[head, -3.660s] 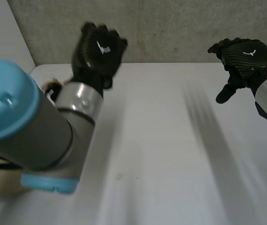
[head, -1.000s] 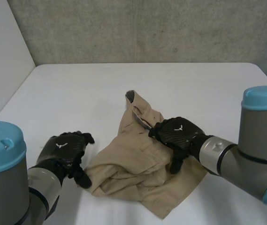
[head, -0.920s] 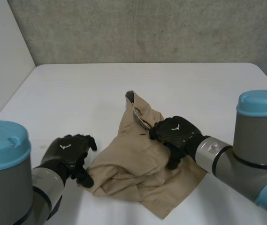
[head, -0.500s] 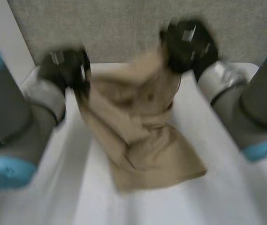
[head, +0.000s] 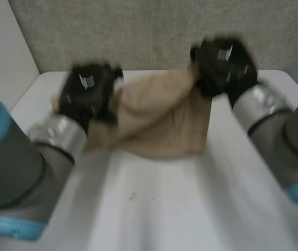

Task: Fold the shorts.

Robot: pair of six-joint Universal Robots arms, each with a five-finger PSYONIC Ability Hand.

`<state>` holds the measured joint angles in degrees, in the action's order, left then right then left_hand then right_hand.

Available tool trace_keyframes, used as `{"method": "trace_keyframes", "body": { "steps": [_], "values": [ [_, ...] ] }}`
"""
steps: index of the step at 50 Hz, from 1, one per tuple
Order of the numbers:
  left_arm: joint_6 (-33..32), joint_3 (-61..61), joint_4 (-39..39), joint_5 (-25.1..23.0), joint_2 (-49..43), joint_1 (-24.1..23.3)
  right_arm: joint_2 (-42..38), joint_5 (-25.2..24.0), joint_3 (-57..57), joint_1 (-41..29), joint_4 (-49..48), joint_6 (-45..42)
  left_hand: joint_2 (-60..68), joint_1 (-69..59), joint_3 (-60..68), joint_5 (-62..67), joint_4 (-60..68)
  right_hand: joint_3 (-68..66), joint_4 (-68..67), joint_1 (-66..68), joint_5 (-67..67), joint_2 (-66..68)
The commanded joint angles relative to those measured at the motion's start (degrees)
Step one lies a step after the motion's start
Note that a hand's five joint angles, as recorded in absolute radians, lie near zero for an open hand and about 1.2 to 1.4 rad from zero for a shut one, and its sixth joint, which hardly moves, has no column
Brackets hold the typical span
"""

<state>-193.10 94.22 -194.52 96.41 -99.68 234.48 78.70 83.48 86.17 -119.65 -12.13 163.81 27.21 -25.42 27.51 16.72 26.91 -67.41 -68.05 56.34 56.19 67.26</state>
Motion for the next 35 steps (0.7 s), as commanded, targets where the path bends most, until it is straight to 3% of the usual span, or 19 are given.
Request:
{"method": "trace_keyframes", "body": {
  "steps": [1,12,19,24,29,35],
  "values": [
    [0.0,7.2,-0.2,0.4,-5.7,0.0,-5.6,-0.5,8.1,0.1,-1.2,-2.4,-5.2,3.4,-5.5,-4.7,-4.9,-12.6,-12.0,23.7,13.8,12.7],
    [0.4,10.2,1.2,6.6,0.3,3.8,-6.6,1.5,8.8,5.0,-1.3,-2.1,-10.1,8.3,-10.4,-9.6,-9.8,-12.6,-12.0,23.7,13.8,12.7],
    [0.0,16.6,1.5,6.7,3.9,4.1,-7.3,1.3,10.3,4.9,-1.4,-0.3,-5.1,3.3,-5.4,-4.6,-4.8,-12.6,-12.0,23.7,13.8,12.7],
    [0.0,19.2,1.2,6.5,1.9,4.9,-7.8,1.2,10.6,4.5,-1.5,-0.1,-1.2,-0.6,-1.5,-0.7,-0.9,-12.6,-12.0,23.7,13.8,12.7],
    [0.0,18.5,1.2,6.3,-2.8,8.7,-7.8,1.1,10.6,4.4,-1.5,-0.1,6.7,-8.5,6.4,7.2,7.0,-12.6,-12.0,23.7,13.8,12.7],
    [0.0,17.0,1.2,6.2,-6.0,10.0,-7.8,1.0,11.0,4.8,-1.5,-0.1,6.9,-8.7,6.6,7.4,7.2,-12.6,-12.0,23.7,13.8,12.7]
  ]
}}
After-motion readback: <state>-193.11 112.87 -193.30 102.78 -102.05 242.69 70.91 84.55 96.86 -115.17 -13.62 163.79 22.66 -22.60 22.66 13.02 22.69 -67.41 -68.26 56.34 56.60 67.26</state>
